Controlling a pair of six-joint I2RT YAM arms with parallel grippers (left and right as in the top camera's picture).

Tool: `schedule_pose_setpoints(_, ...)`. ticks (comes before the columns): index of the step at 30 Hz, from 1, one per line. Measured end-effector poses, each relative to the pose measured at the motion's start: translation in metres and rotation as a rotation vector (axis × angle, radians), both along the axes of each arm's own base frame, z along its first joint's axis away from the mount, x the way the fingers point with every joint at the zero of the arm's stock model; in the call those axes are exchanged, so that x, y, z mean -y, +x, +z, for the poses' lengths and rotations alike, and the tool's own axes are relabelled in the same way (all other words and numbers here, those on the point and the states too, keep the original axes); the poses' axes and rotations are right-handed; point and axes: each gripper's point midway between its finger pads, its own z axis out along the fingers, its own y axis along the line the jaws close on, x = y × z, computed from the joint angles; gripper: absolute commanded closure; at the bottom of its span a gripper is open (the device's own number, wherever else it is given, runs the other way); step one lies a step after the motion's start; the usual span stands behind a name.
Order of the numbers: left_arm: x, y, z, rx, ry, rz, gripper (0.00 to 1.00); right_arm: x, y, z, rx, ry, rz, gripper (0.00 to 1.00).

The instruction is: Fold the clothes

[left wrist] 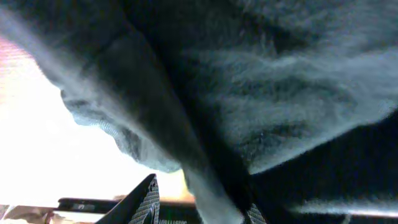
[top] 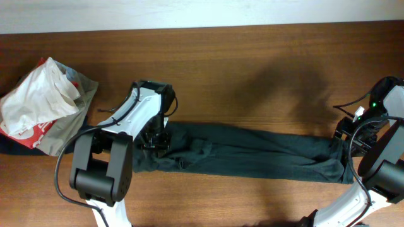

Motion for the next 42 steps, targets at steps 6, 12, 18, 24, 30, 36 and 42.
schedule_pose_setpoints(6, -0.001, 0.001, -0.040, 0.073, -0.007, 0.016, 0.31, -0.001, 0.001, 0.000, 0.004, 0.006, -0.004, 0.34)
schedule_pose_setpoints(12, 0.015, 0.039, -0.041, 0.243, -0.088, 0.017, 0.26, -0.002, 0.000, -0.017, 0.026, 0.001, 0.009, 0.30)
schedule_pose_setpoints(18, 0.014, 0.057, -0.044, 0.341, -0.136, 0.066, 0.22, -0.001, 0.012, -0.056, 0.181, -0.124, -0.019, 0.24)
schedule_pose_setpoints(24, -0.021, 0.153, -0.037, 0.705, -0.172, 0.190, 0.16, -0.030, 0.157, -0.041, 0.619, -0.198, 0.219, 0.12)
schedule_pose_setpoints(30, -0.021, 0.160, -0.005, 0.618, -0.195, 0.167, 0.01, 0.004, 0.160, 0.045, 0.573, -0.193, 0.340, 0.00)
schedule_pose_setpoints(36, -0.023, 0.139, -0.001, 0.523, -0.179, 0.166, 0.01, 0.009, 0.118, -0.042, 0.533, -0.158, 0.473, 0.02)
schedule_pose_setpoints(42, -0.022, 0.137, -0.001, 0.513, -0.184, 0.167, 0.01, -0.007, 0.118, -0.049, 0.570, -0.106, 0.489, 0.96)
